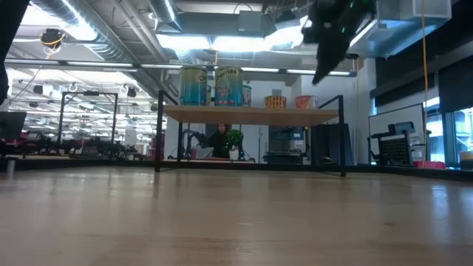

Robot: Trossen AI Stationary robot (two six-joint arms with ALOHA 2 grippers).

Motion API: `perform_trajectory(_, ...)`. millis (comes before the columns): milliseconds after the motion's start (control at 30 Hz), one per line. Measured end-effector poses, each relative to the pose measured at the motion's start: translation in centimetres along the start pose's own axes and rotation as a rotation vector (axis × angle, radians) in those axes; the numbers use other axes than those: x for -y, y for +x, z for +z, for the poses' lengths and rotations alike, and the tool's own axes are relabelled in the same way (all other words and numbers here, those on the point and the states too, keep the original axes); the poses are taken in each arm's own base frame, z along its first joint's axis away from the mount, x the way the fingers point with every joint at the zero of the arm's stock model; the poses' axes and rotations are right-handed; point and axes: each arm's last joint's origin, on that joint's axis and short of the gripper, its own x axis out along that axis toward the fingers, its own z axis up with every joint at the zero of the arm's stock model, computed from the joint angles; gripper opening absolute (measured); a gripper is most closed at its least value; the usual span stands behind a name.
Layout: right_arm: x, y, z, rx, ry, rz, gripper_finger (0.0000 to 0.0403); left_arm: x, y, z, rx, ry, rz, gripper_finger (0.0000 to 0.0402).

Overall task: Pick and place cans onto a shelf
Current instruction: Put the green tuna can on the shelf

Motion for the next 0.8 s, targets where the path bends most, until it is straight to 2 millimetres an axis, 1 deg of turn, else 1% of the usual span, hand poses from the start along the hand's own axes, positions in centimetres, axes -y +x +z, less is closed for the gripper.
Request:
perform_trajectory(67, -0.6, -1.9, 0.2, 0.0, -0.012, 0.024, 0.0, -0.1, -0.2, -0.4, -0.036, 0.014, -0.004, 0.0)
perform_trajectory(167, -2.0, -4.9, 0.0, 0.016, -0.039, 0.075, 0.0, -0.2, -0.5, -1.0, -0.094, 0.015, -0.057, 0.0)
perform_trajectory(300, -4.1, -9.3, -0.6, 0.18, -0.073, 0.271, 0.0, 0.1, -0.6, -1.6, -0.163, 0.034, -0.175, 0.0)
perform_trajectory(400, -5.7, -12.5, -1.9, 0.305, -0.096, 0.374, 0.0, 0.1, -1.5, -1.8, -0.186, 0.034, -0.269, 0.0)
perform_trajectory(533, -7.4, -16.2, -4.1, 0.396, -0.106, 0.356, 0.0, -0.4, -3.8, -2.0, -0.179, 0.055, -0.335, 0.0)
perform_trajectory(633, -8.6, -18.5, -6.1, 0.459, -0.107, 0.378, 0.0, -1.2, -6.4, -2.3, -0.157, 0.056, -0.358, 0.0)
perform_trajectory(733, -9.6, -19.9, -8.4, 0.505, -0.056, 0.414, 0.0, -1.9, -9.3, -2.5, -0.099, 0.041, -0.389, 0.0)
perform_trajectory(800, -10.2, -20.1, -10.1, 0.506, -0.004, 0.418, 0.0, -1.9, -10.8, -2.9, -0.075, 0.037, -0.414, 0.0)
